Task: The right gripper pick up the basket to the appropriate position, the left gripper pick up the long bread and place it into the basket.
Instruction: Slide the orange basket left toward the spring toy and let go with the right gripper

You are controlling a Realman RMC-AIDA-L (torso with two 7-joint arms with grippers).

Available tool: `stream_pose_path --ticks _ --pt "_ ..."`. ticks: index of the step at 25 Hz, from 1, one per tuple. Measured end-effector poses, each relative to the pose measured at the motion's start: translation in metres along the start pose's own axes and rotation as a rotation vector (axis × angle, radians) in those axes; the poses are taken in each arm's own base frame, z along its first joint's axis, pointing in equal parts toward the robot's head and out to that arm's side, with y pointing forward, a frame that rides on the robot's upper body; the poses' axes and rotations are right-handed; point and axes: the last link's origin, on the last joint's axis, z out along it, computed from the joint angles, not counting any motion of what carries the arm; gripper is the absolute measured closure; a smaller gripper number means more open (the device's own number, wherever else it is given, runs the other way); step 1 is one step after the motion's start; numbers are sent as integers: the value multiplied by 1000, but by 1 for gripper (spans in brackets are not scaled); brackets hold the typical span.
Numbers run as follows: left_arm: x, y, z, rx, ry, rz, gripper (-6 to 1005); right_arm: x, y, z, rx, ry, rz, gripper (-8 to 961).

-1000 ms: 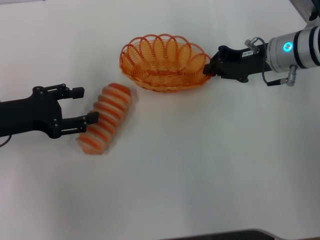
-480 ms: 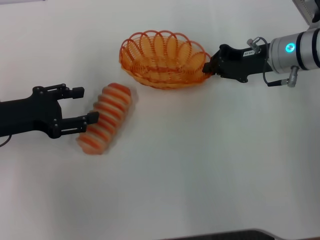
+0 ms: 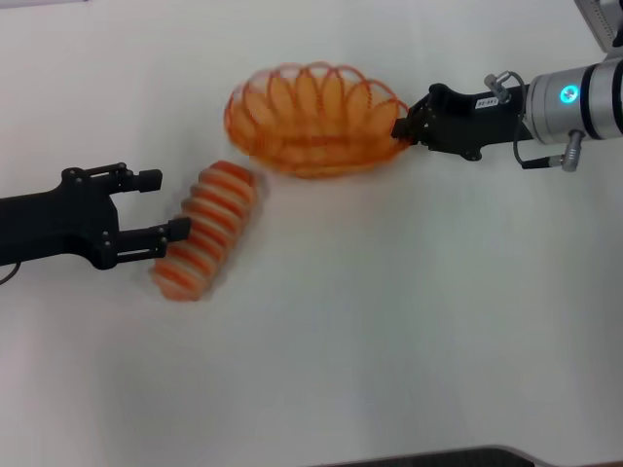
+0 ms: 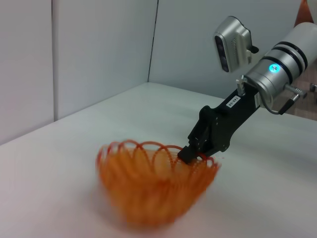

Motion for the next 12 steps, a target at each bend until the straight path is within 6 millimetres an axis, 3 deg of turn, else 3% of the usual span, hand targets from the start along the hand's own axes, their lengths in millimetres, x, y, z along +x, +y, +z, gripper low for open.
stream_pose_path --ticks 12 --pt "-1 0 -1 1 -4 1 250 1 -1 -1 -26 -5 23 807"
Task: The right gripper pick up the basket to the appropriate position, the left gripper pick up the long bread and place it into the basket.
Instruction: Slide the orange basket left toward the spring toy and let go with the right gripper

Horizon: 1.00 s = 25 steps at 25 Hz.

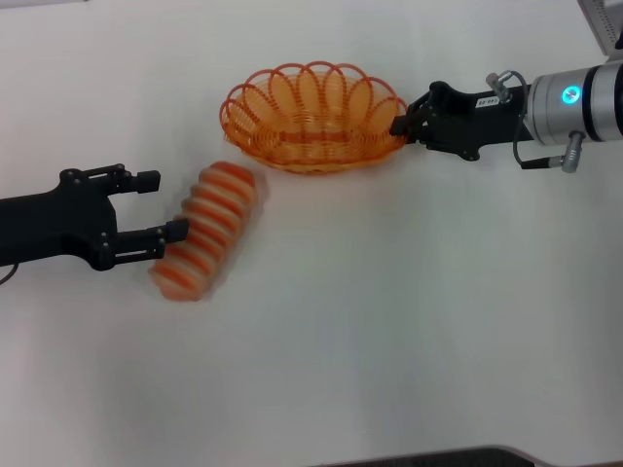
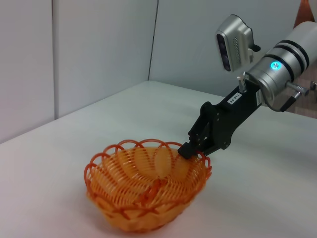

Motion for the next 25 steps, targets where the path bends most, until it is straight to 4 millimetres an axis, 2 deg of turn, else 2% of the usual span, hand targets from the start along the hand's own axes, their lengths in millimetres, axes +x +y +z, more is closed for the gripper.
stream_pose_path --ticks 13,25 --pt "0 -1 -1 2 -2 4 249 4 -3 -2 -35 -3 19 666" --pt "1 -1 0 2 1 2 248 12 -17 -12 -77 -12 35 563"
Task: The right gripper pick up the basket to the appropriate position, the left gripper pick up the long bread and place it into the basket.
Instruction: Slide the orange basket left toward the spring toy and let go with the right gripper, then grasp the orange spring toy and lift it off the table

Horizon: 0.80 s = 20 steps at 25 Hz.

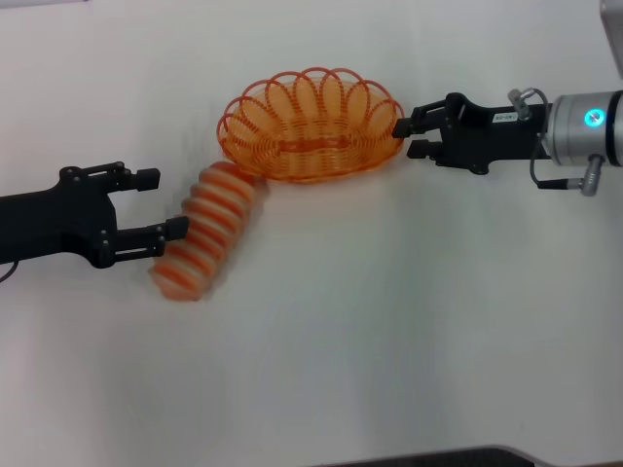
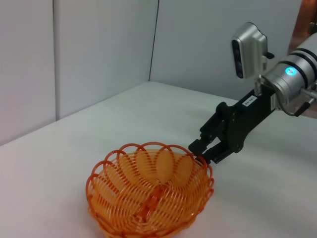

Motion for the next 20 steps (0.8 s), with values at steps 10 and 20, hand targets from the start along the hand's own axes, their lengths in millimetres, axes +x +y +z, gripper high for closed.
stream_pose_path --ticks 10,20 --pt "3 0 3 9 30 -50 248 4 -10 -43 -244 -145 -121 506" --pt "9 2 4 7 110 -216 247 9 -19 -104 -399 -349 -518 463"
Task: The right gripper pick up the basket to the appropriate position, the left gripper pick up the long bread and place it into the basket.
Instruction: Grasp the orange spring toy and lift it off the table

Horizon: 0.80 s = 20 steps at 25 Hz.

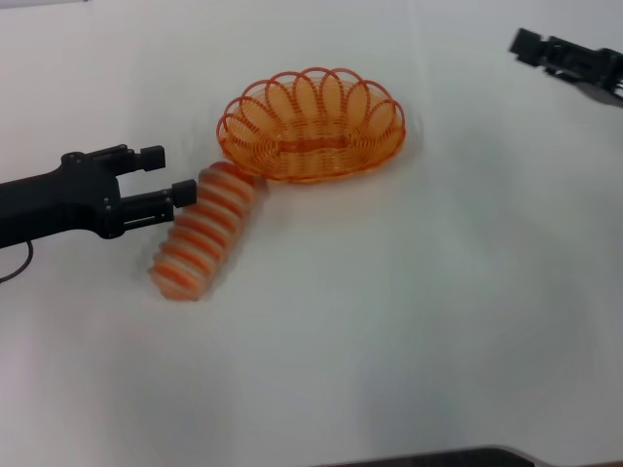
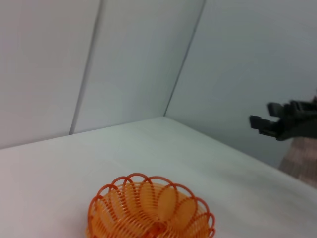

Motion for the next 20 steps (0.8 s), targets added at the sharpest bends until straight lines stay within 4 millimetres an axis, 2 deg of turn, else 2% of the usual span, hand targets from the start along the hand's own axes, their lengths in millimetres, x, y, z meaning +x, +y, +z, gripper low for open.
stream_pose_path --ticks 4,12,18,20 --pt "-2 1 1 -5 16 -67 247 0 -2 -18 14 -35 -138 446" --pt "-7 -4 -3 39 37 -151 247 22 4 -33 -16 -31 -463 412" --pt "-9 -1 -4 31 42 -153 246 30 2 -38 10 -43 -568 386" --pt "-9 -1 -4 31 42 -154 246 31 0 -40 33 -69 -595 348"
